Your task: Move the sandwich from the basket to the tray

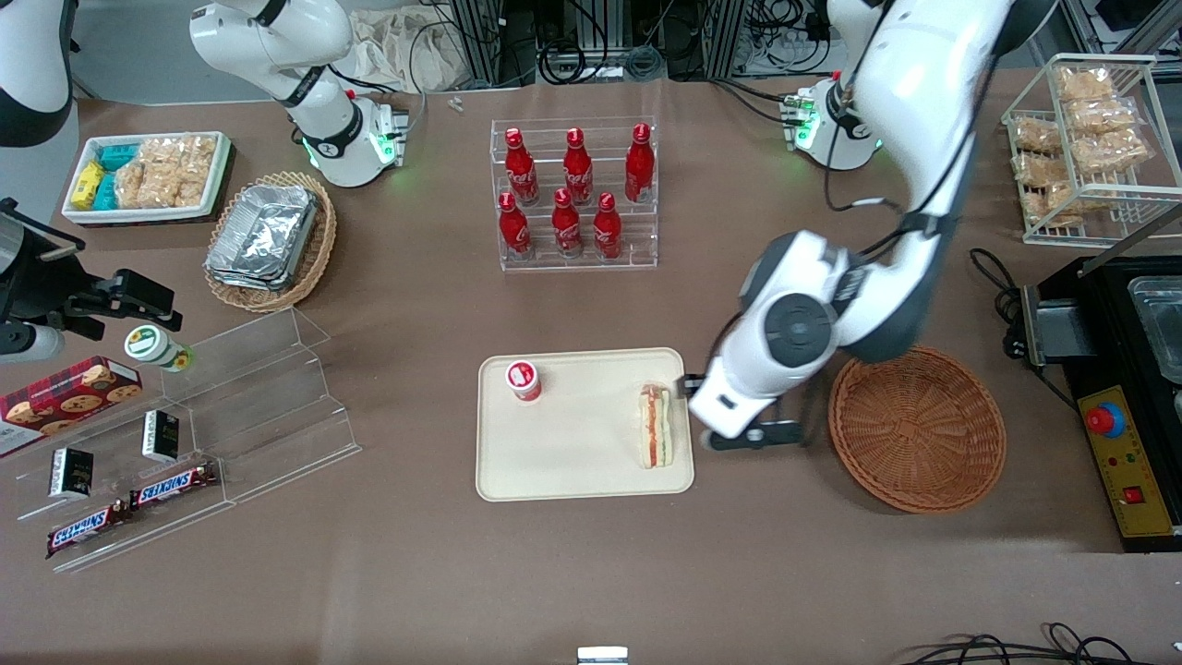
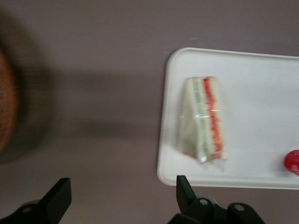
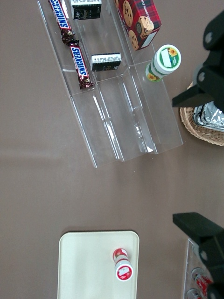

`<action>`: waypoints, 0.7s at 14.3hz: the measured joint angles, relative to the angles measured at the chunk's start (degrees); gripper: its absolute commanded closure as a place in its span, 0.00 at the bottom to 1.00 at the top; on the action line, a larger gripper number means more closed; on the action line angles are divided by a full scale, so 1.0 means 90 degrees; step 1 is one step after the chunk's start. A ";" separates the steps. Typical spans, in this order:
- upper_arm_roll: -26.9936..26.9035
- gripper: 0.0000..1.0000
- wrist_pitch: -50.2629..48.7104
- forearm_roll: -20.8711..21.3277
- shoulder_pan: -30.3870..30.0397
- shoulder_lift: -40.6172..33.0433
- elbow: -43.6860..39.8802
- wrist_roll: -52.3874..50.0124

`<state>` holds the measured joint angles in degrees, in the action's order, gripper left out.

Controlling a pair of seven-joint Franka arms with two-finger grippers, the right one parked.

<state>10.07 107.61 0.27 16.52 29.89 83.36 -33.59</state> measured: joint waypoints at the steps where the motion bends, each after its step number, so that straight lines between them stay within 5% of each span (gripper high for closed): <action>1: -0.0014 0.00 -0.0240 0.0004 -0.0244 -0.0175 0.0001 0.0004; 6: -0.0046 0.00 -0.0660 0.0246 -0.1234 -0.0736 0.0001 0.0175; 10: -0.0077 0.00 -0.0762 0.0480 -0.1686 -0.1206 -0.0003 0.2299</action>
<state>9.37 100.75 4.60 1.34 19.03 83.33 -12.90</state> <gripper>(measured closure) 0.000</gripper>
